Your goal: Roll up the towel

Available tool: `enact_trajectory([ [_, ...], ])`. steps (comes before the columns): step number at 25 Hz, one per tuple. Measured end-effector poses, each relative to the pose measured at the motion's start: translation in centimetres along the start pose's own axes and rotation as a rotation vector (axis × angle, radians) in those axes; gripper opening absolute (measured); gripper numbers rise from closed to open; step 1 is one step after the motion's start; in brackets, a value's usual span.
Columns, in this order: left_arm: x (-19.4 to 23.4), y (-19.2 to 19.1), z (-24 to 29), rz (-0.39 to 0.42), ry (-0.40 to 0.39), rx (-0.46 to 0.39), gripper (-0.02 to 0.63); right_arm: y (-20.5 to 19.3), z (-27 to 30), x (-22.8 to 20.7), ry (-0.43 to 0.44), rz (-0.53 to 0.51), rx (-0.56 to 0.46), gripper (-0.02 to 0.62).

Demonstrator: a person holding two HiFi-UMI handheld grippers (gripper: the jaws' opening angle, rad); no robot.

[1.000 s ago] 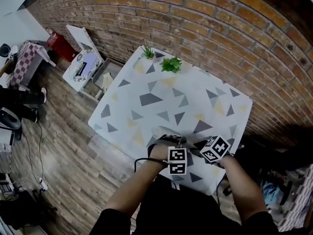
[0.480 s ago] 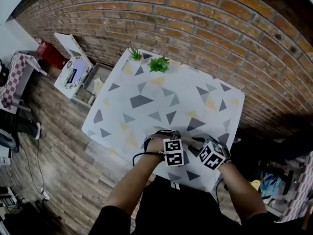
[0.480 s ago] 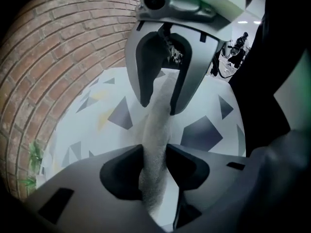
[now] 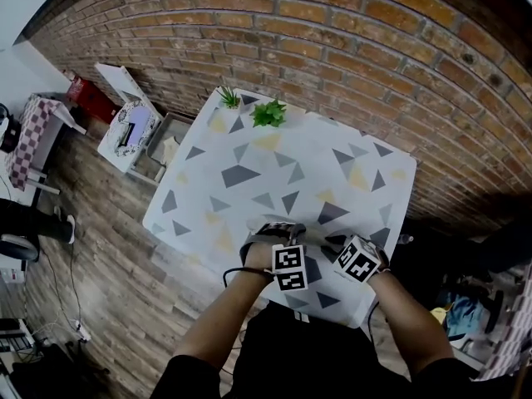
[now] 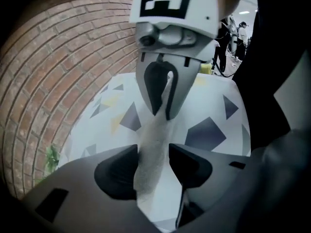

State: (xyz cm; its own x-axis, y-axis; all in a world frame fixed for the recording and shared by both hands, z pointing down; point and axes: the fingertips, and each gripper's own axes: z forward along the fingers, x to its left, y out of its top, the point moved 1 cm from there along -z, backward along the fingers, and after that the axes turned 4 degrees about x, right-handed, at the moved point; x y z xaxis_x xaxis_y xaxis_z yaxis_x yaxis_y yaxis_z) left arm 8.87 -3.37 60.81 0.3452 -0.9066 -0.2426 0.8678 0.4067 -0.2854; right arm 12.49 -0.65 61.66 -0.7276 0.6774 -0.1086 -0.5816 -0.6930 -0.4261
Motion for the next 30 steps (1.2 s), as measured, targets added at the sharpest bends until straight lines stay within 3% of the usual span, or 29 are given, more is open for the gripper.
enact_trajectory([
  [4, -0.6, 0.0, 0.1, 0.016, 0.007, 0.018, 0.209, -0.1, 0.1, -1.6, 0.045, 0.062, -0.021, 0.107],
  [8, -0.2, 0.1, 1.3, 0.019, -0.003, 0.043, 0.209, 0.1, -0.4, -2.8, -0.005, 0.068, -0.041, 0.122],
  [12, 0.4, -0.1, 2.2, -0.008, -0.041, 0.047, 0.207, 1.1, -1.7, -1.9, -0.068, -0.023, -0.058, 0.141],
  [16, 1.2, 0.1, 2.5, -0.044, -0.076, 0.024, 0.211, 0.8, -0.7, -0.7, -0.117, -0.156, -0.008, 0.173],
  [19, 1.7, 0.2, 2.3, -0.016, -0.031, 0.031, 0.227, 0.2, 0.8, -1.1, -0.151, -0.175, 0.047, 0.179],
  [23, 1.0, 0.3, 1.6, 0.071, 0.064, 0.038, 0.227, 0.2, 1.2, -1.9, -0.122, -0.117, 0.056, 0.162],
  [30, 1.7, 0.0, 2.4, 0.052, 0.050, 0.036, 0.225, 0.5, 0.9, -3.3, 0.020, 0.059, 0.014, 0.121],
])
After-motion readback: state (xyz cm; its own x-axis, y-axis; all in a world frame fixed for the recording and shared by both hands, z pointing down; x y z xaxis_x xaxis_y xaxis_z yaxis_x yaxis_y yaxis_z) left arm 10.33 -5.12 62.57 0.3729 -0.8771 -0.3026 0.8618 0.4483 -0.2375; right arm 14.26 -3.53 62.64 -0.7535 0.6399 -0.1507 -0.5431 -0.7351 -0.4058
